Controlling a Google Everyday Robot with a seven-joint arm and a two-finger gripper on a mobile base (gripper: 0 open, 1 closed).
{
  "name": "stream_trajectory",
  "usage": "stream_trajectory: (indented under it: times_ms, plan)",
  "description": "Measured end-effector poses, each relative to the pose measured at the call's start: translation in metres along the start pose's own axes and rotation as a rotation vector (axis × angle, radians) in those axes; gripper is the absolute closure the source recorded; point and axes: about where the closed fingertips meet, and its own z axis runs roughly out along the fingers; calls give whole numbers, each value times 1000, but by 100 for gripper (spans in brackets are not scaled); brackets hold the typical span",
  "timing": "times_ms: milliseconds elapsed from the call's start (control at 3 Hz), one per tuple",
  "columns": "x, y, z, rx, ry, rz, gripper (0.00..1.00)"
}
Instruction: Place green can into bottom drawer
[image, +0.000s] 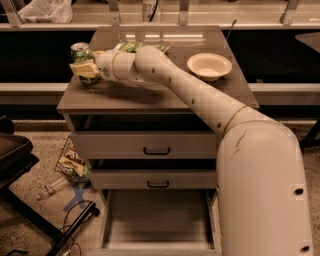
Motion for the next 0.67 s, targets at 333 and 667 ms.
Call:
stream_trajectory:
  times_ms: [333,667]
  plan:
    - [0,2,2,-3,0,0,100]
    - [-19,11,-25,12,-27,-23,100]
